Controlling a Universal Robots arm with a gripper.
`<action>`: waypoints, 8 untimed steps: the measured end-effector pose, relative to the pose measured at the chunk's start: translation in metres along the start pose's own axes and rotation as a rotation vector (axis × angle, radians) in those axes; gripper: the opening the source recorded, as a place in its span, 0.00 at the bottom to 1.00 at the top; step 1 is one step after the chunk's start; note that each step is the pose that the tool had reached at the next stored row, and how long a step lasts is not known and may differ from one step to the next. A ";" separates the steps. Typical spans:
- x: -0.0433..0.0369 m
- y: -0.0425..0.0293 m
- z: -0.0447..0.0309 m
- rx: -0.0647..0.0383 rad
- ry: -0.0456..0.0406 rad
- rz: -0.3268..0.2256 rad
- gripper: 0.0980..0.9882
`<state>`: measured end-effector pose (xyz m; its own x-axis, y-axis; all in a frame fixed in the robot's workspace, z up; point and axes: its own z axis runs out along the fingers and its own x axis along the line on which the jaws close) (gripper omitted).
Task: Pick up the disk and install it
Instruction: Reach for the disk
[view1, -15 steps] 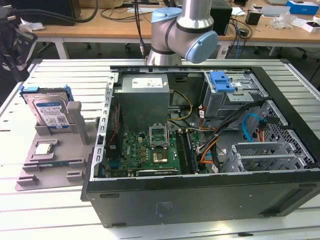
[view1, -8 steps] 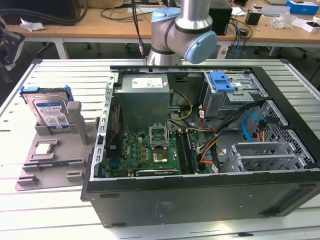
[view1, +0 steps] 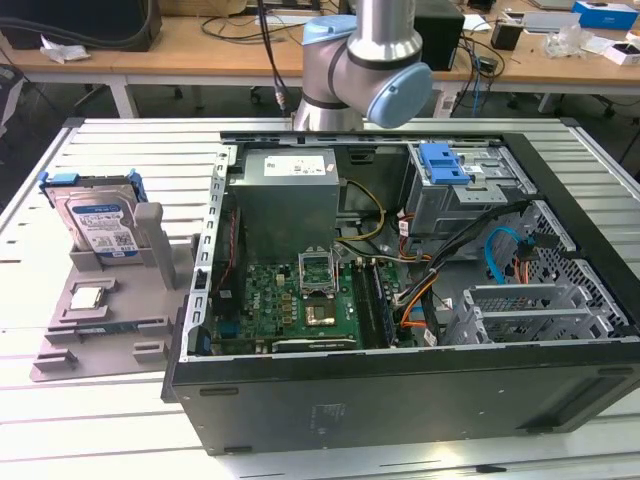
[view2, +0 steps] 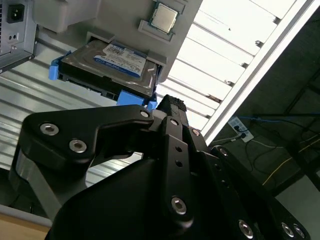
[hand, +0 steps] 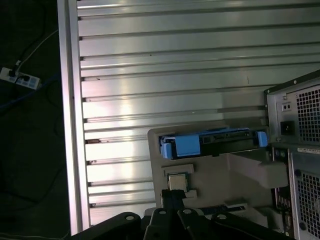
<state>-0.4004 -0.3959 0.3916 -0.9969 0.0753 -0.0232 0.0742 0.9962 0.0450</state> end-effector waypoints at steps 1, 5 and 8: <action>0.0033 -0.0003 0.0000 0.000 0.0000 0.000 0.01; 0.0152 -0.0011 -0.0002 0.000 0.0000 0.000 0.01; 0.0208 -0.0015 -0.0002 0.000 -0.0001 0.000 0.01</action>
<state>-0.4212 -0.3959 0.3912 -0.9969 0.0754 -0.0233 0.0743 0.9962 0.0451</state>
